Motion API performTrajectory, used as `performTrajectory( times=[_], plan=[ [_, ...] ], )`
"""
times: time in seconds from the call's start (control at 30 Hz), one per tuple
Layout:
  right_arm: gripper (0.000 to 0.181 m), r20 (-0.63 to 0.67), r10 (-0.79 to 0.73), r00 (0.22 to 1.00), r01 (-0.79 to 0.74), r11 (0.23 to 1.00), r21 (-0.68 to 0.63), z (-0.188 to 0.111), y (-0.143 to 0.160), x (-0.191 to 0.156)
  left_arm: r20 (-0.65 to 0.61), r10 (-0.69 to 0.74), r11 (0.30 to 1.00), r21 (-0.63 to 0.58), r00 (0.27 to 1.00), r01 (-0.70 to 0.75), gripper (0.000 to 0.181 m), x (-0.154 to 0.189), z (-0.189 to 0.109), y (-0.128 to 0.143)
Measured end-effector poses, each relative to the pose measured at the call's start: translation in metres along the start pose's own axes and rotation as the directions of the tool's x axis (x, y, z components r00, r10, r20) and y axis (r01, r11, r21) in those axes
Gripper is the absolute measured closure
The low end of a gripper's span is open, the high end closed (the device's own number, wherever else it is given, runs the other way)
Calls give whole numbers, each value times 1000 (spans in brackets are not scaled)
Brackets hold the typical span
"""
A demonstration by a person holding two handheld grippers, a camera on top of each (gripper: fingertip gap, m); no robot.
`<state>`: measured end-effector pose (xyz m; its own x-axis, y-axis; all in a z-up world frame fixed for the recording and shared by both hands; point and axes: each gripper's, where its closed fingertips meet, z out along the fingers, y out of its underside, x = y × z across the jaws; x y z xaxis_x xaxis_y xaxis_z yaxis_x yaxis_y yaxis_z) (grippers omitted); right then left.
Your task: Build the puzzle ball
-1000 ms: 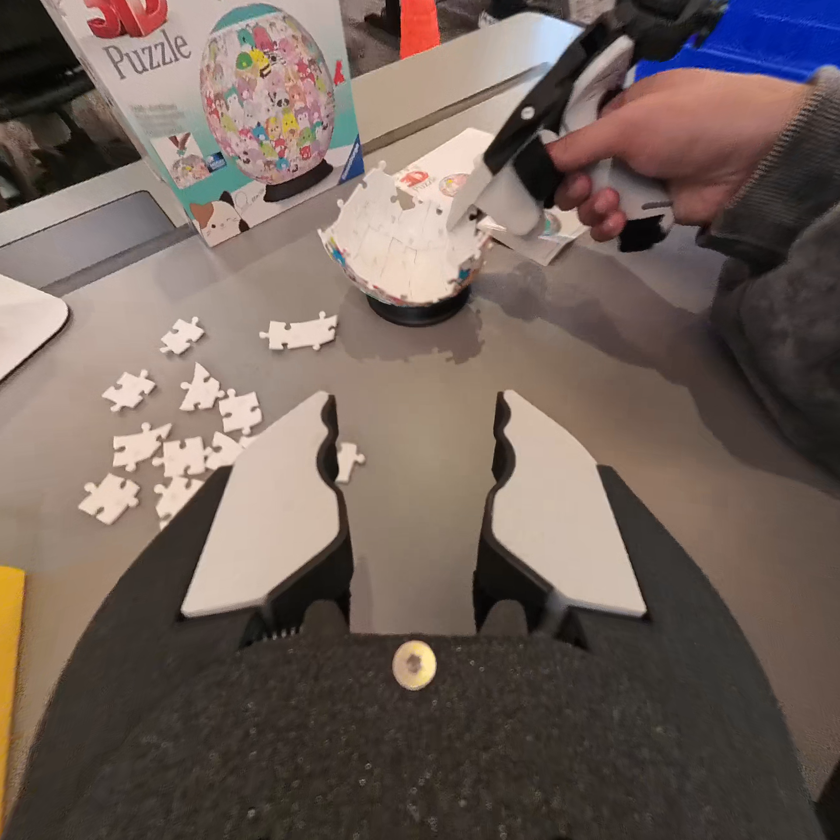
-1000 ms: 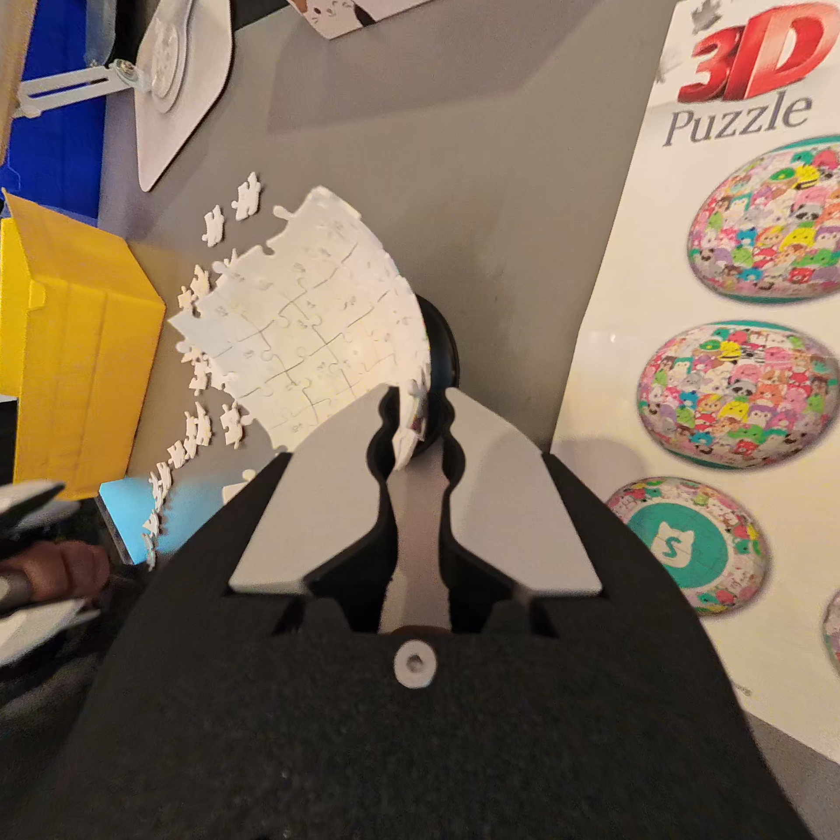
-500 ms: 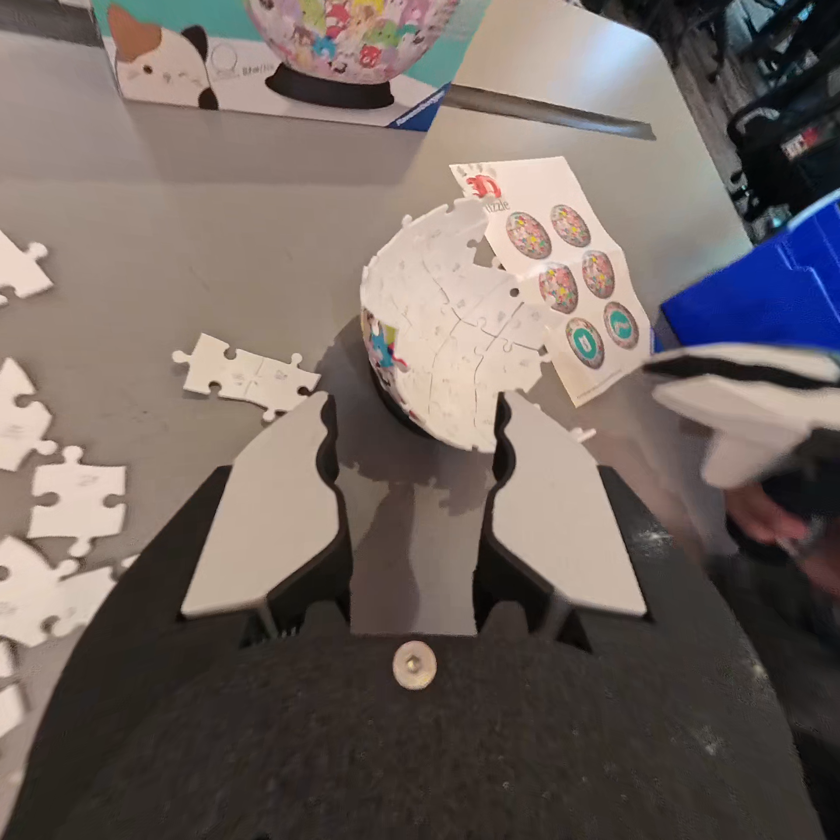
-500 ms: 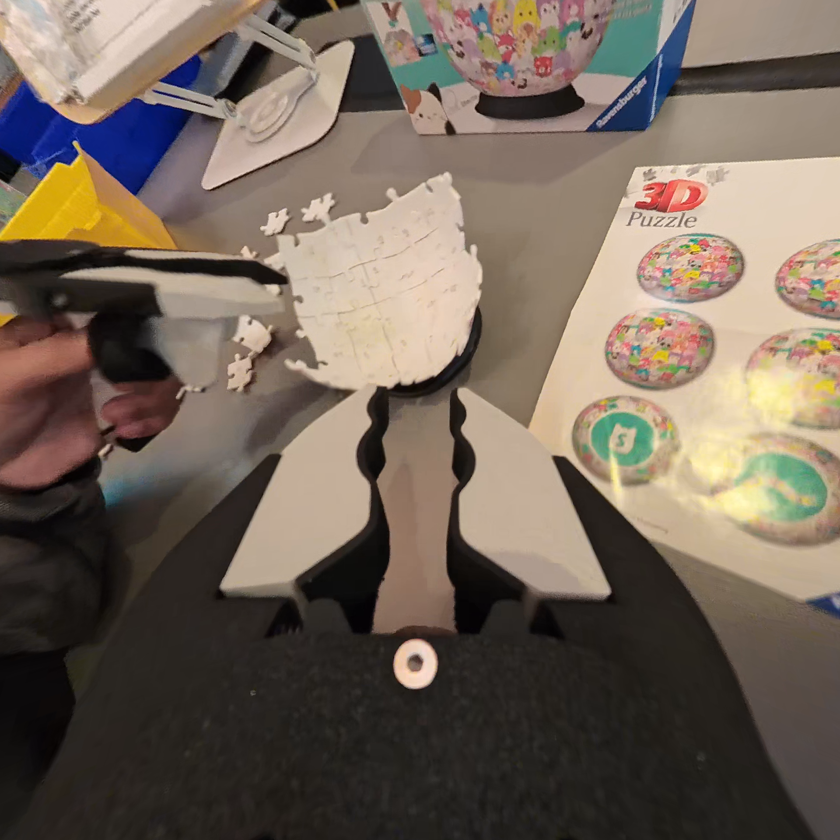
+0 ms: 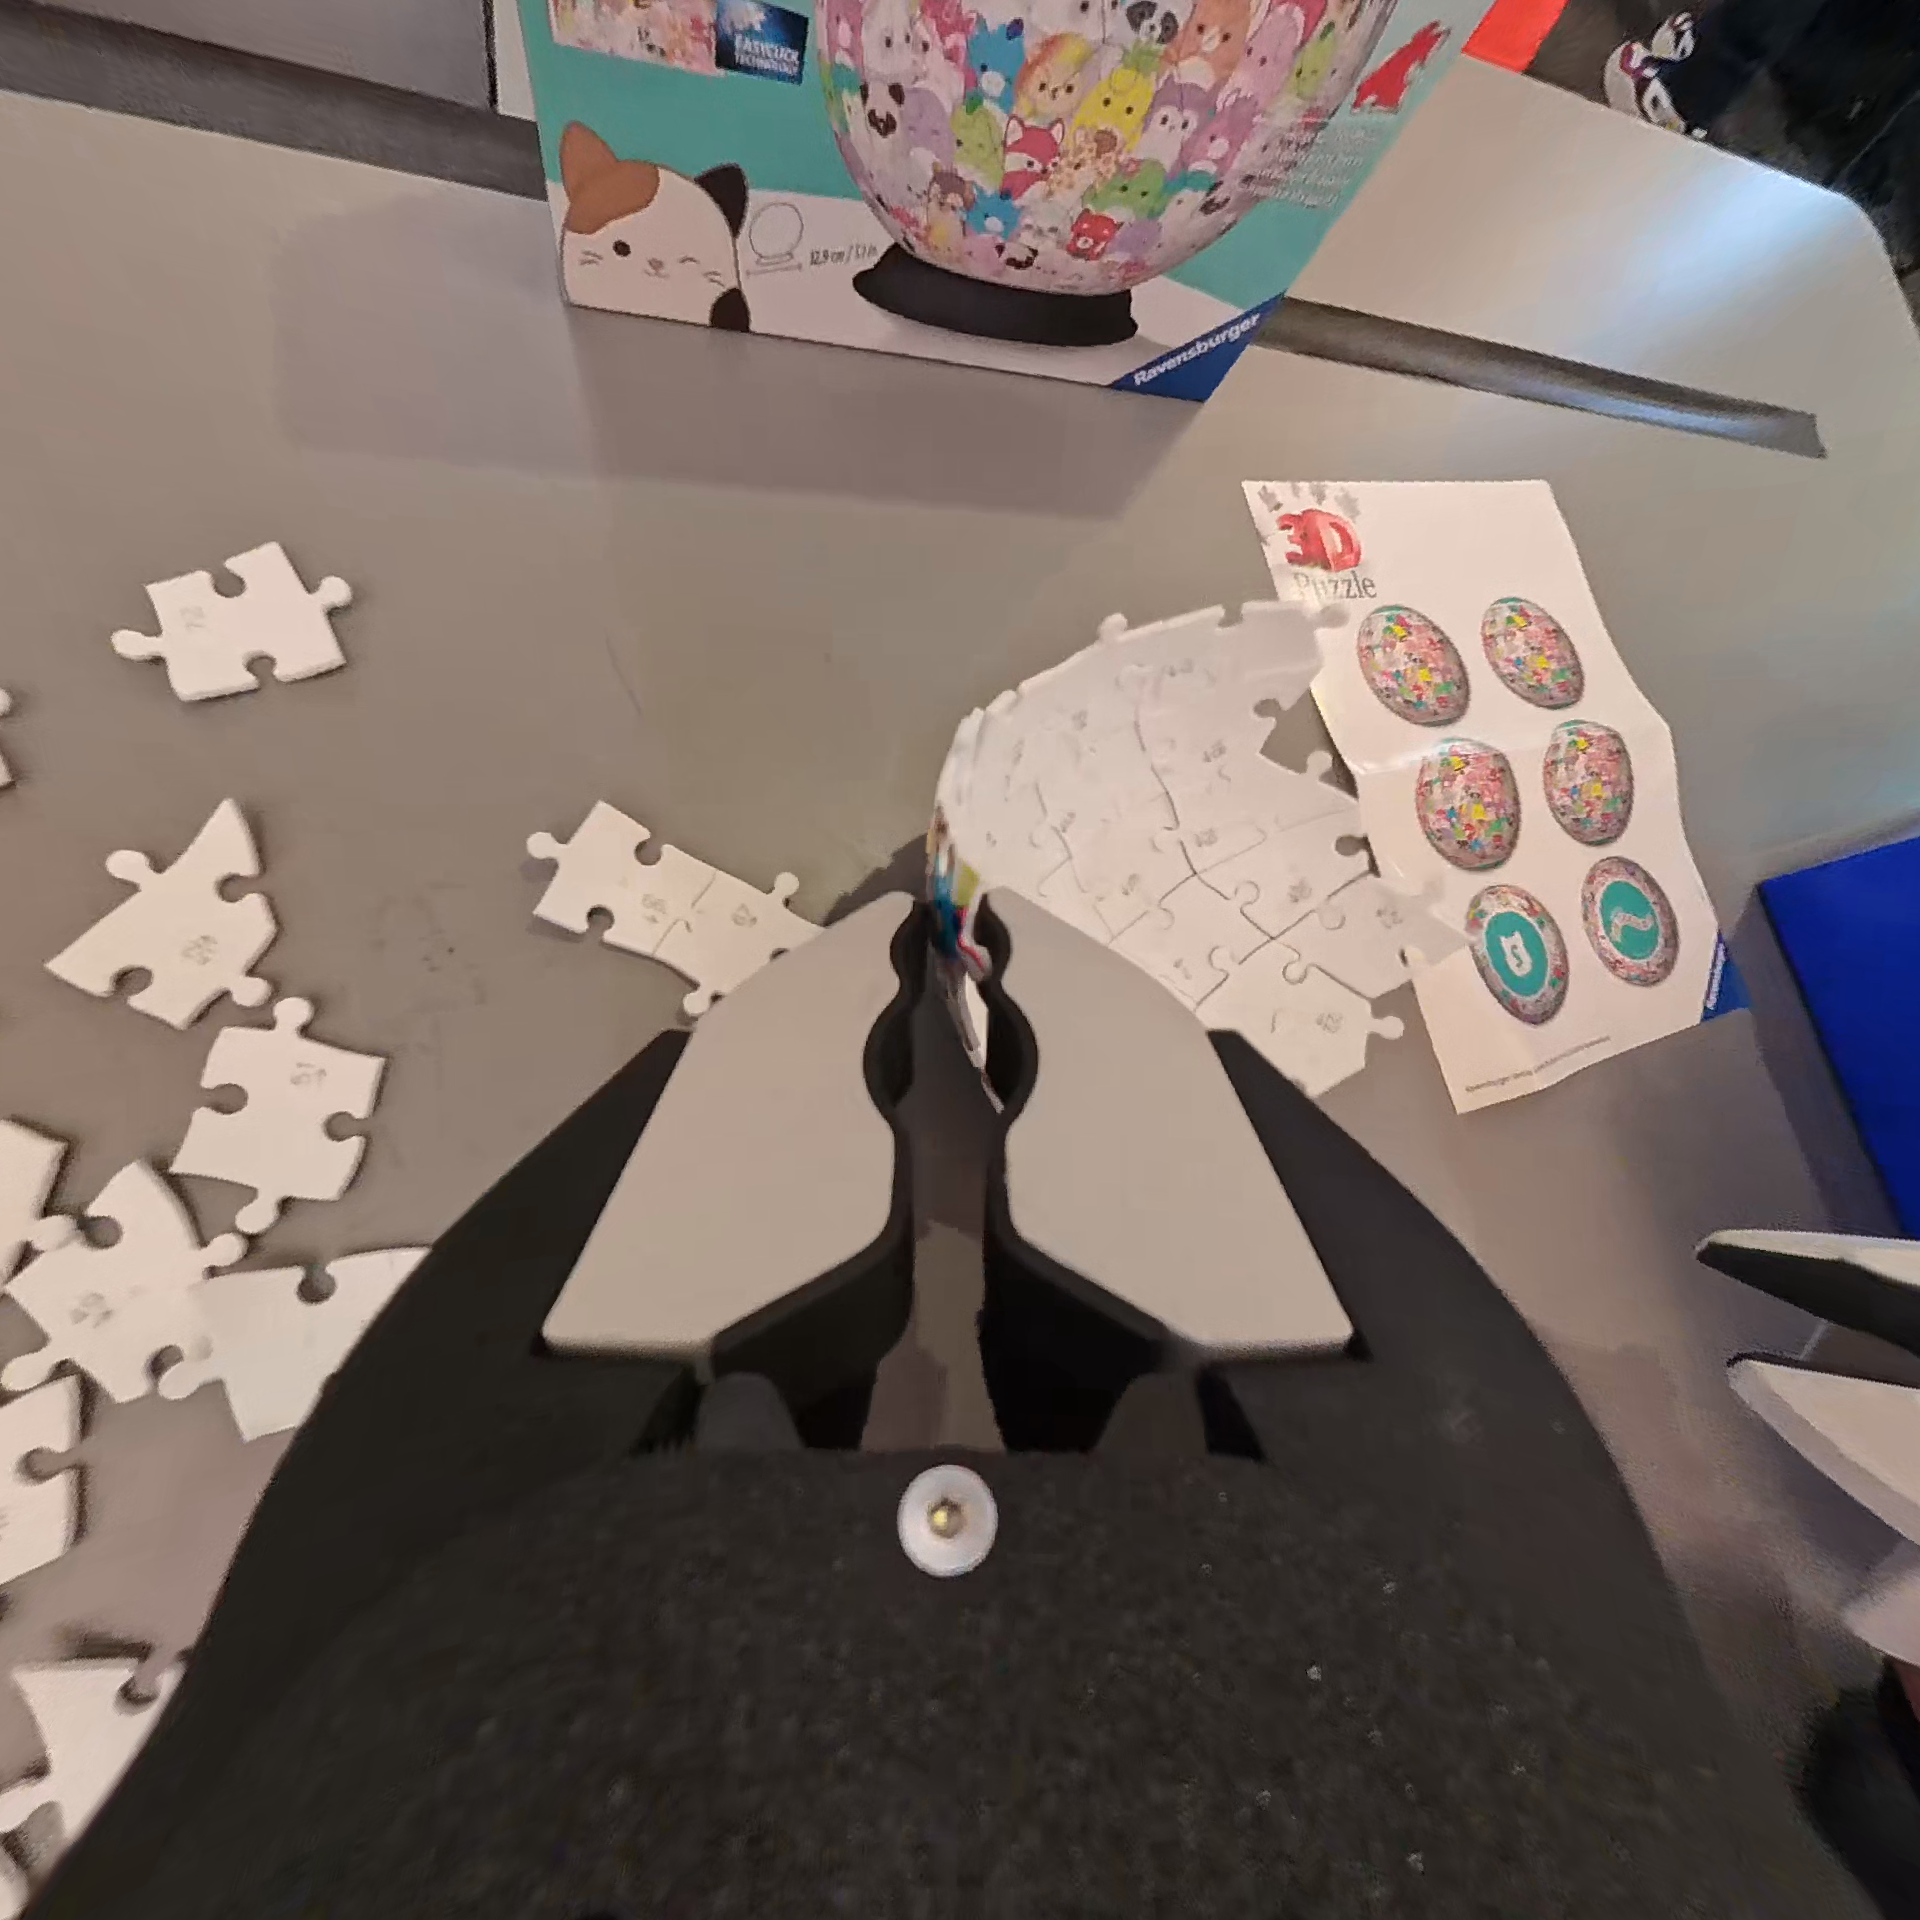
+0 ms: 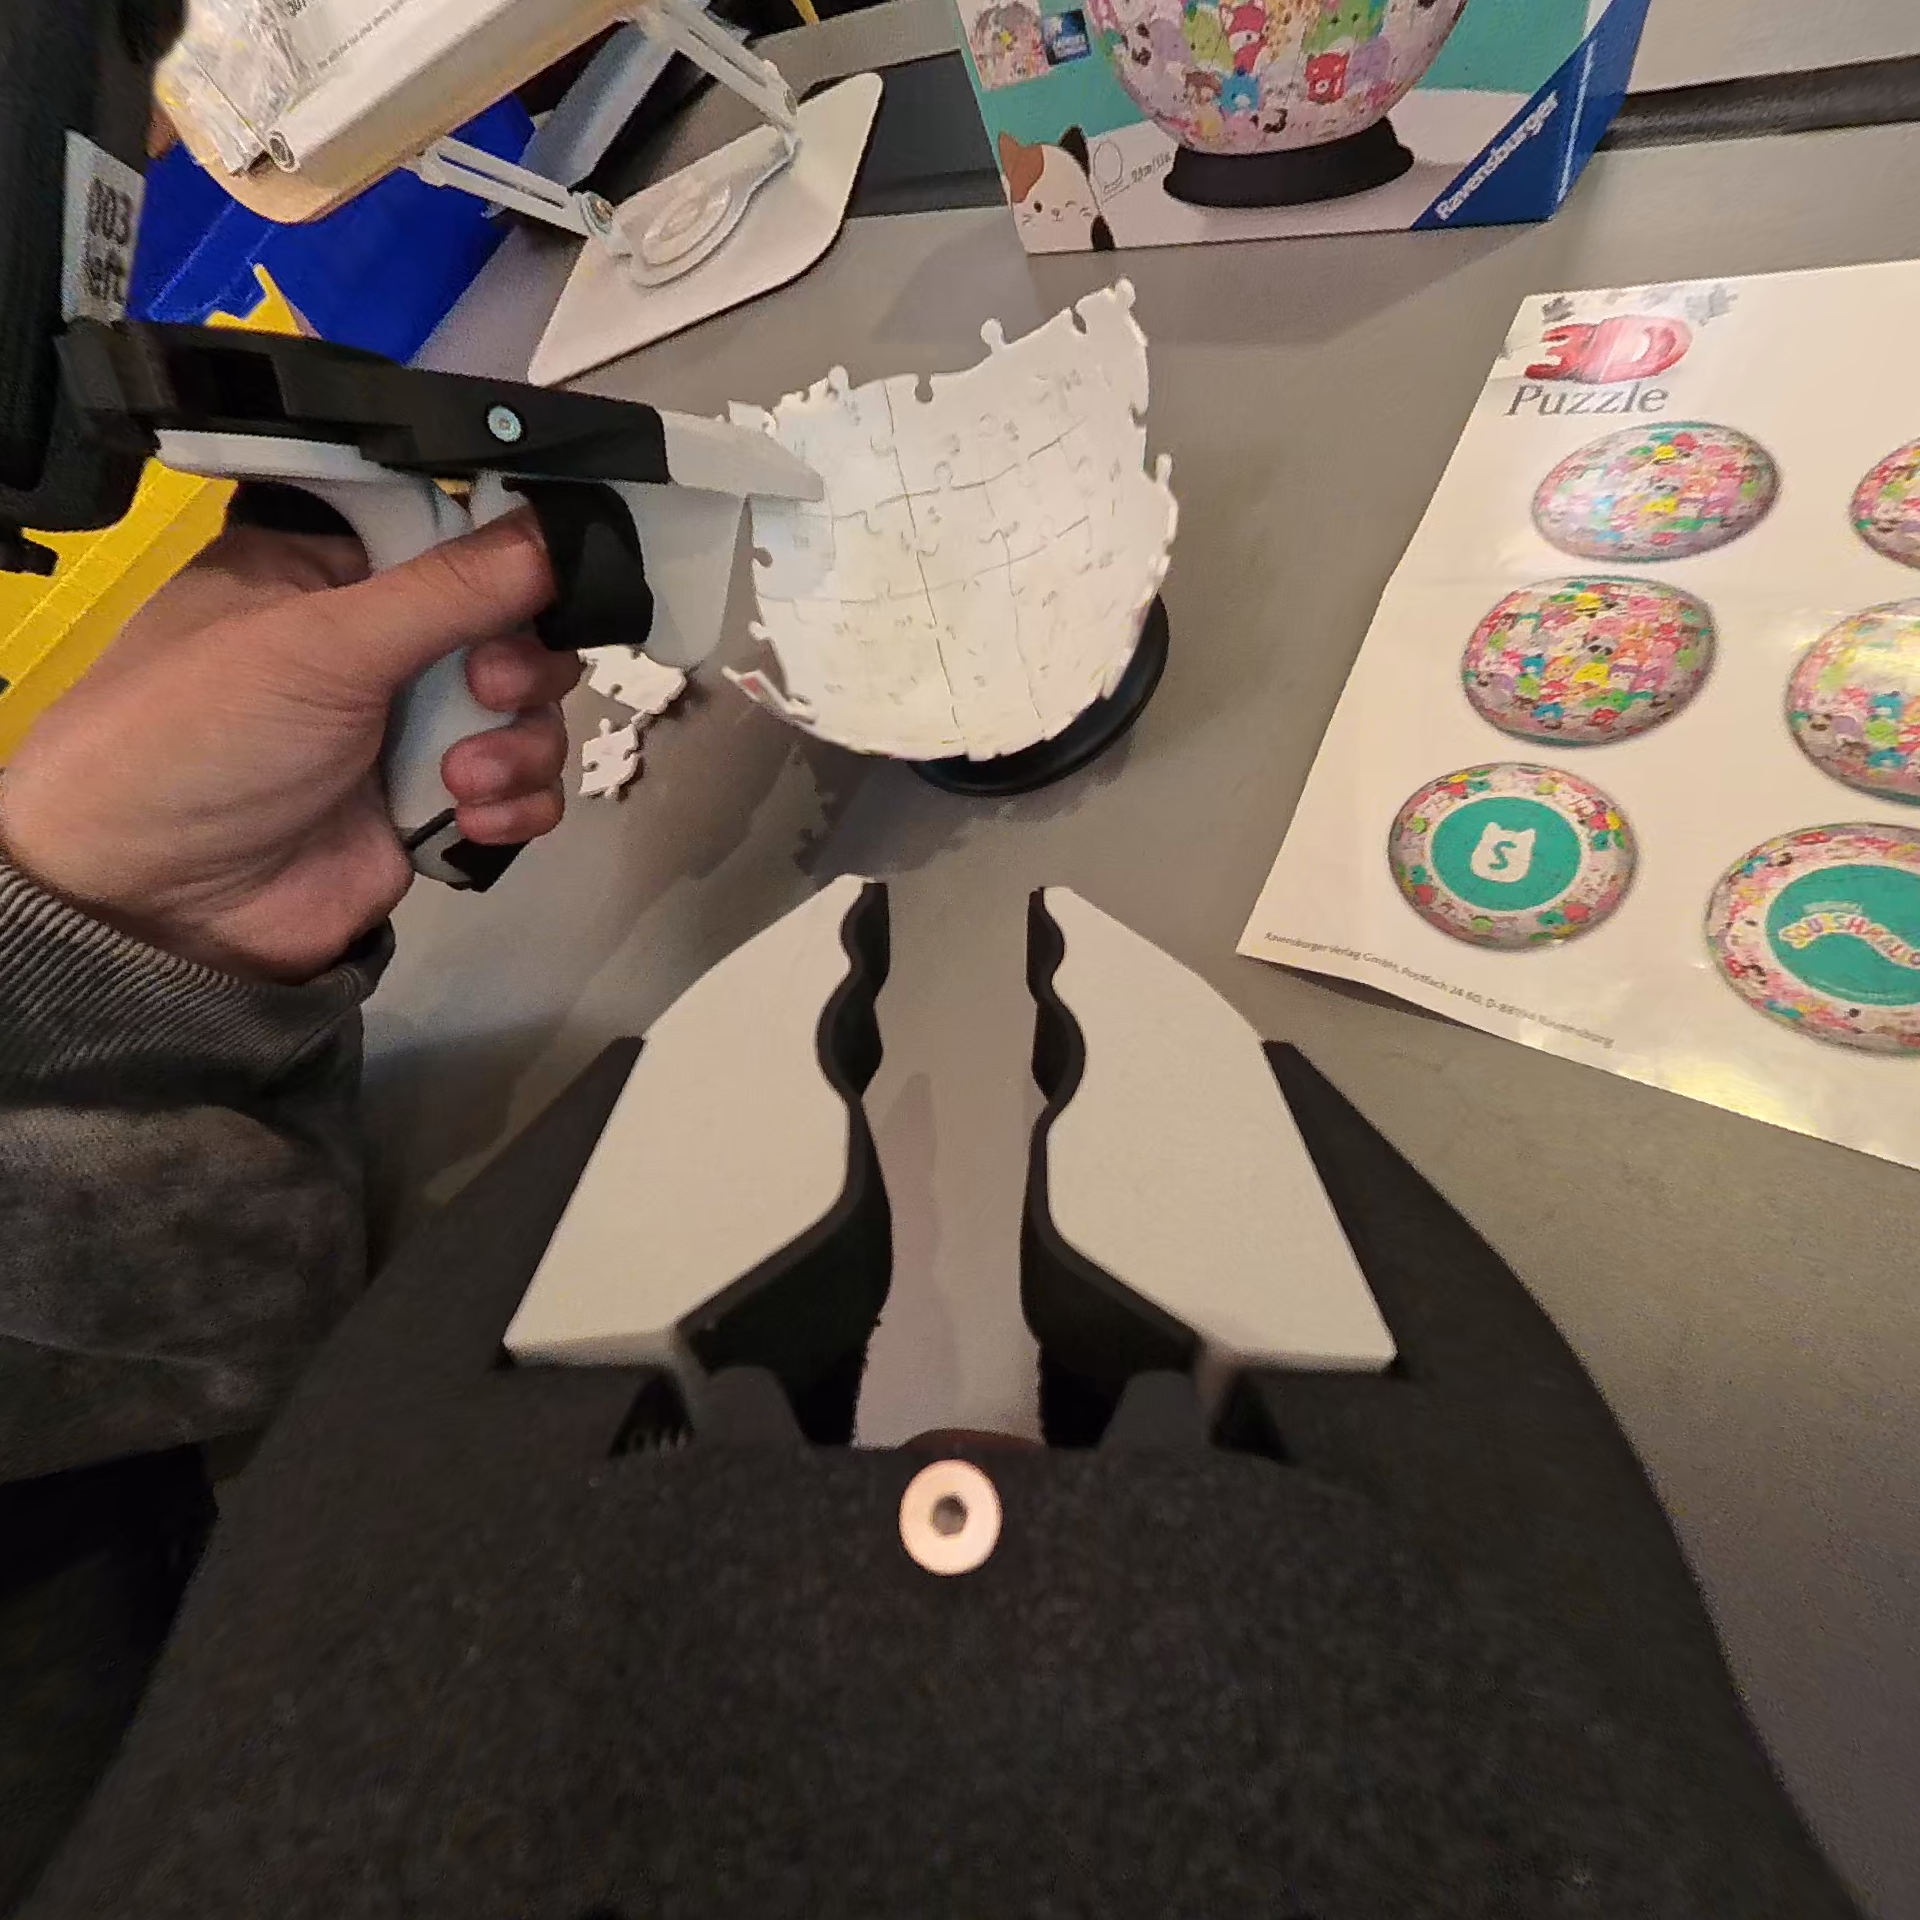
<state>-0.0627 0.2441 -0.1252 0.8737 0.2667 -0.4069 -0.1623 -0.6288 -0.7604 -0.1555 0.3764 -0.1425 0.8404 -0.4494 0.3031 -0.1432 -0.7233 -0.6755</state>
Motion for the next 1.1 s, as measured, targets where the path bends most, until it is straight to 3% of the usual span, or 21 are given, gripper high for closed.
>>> performTrajectory(
  times=[0.23, 0.43, 0.67, 0.87, 1.1],
  plan=[
    [158, 1, 38, 999, -38, 999, -19, 7, 9, 3, 30, 65, 998, 17, 997, -66, 179, 3, -14, -3],
    [159, 47, -13, 999, 15, 1000, -28, 2, 11, -16, 37, 227, 973, 32, 973, -228, 179, 14, -44, -2],
    [172, 270, -245, 931, 242, 969, 47, -35, 36, -73, 92, 647, 755, 60, 757, -653, 179, 24, -102, 22],
    [181, 314, -446, 838, 457, 888, 41, -26, 78, -112, 108, 794, 589, 110, 599, -801, 179, 30, -135, 62],
    [181, 312, -530, 788, 573, 818, -57, 0, 113, -132, 160, 841, 497, 149, 517, -855, 179, 26, -144, 95]
  ],
)
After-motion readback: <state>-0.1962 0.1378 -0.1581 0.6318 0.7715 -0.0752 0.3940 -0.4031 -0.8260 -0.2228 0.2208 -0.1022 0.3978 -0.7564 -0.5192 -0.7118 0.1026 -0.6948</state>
